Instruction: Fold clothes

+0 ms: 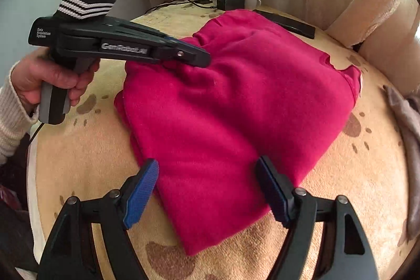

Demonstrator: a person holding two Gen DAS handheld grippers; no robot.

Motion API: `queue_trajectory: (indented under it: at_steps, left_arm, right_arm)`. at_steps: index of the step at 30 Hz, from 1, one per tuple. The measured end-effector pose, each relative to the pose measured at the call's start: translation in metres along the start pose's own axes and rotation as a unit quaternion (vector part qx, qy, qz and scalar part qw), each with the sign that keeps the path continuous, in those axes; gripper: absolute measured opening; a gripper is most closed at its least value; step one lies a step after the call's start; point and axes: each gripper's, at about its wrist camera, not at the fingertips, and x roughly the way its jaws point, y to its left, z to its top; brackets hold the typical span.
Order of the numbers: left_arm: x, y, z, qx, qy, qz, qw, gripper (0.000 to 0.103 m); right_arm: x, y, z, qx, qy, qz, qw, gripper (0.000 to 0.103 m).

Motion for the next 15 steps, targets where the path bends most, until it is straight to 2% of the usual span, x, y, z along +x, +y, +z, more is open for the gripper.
queue_trajectory:
  at_steps: [3,6,8,10,12,15]
  left_arm:
    - [-0.014,-0.004,-0.009,-0.003,-0.006,0.012,0.9999,0.006]
    - [-0.033,-0.025,-0.023,0.05,-0.003,0.027,0.9984,0.006]
    - [-0.036,-0.034,-0.034,0.083,0.01,0.039,0.9958,0.006]
    - [-0.033,-0.035,-0.046,0.09,0.03,0.04,0.9947,0.006]
    - [-0.034,-0.024,-0.052,0.062,0.034,0.019,0.9973,0.006]
    - [-0.048,0.005,-0.054,-0.024,0.02,-0.034,0.9989,0.006]
  right_arm:
    - [0.0,0.006,-0.002,-0.03,0.0,-0.007,1.0,0.081]
    - [-0.006,-0.005,0.002,0.008,-0.006,0.016,1.0,0.081]
    - [-0.022,-0.017,0.006,0.049,-0.039,0.017,0.998,0.081]
    - [-0.039,-0.03,0.01,0.086,-0.074,0.006,0.994,0.081]
    - [-0.049,-0.04,0.016,0.103,-0.098,-0.016,0.99,0.081]
    - [-0.055,-0.029,0.016,0.076,-0.119,-0.028,0.99,0.082]
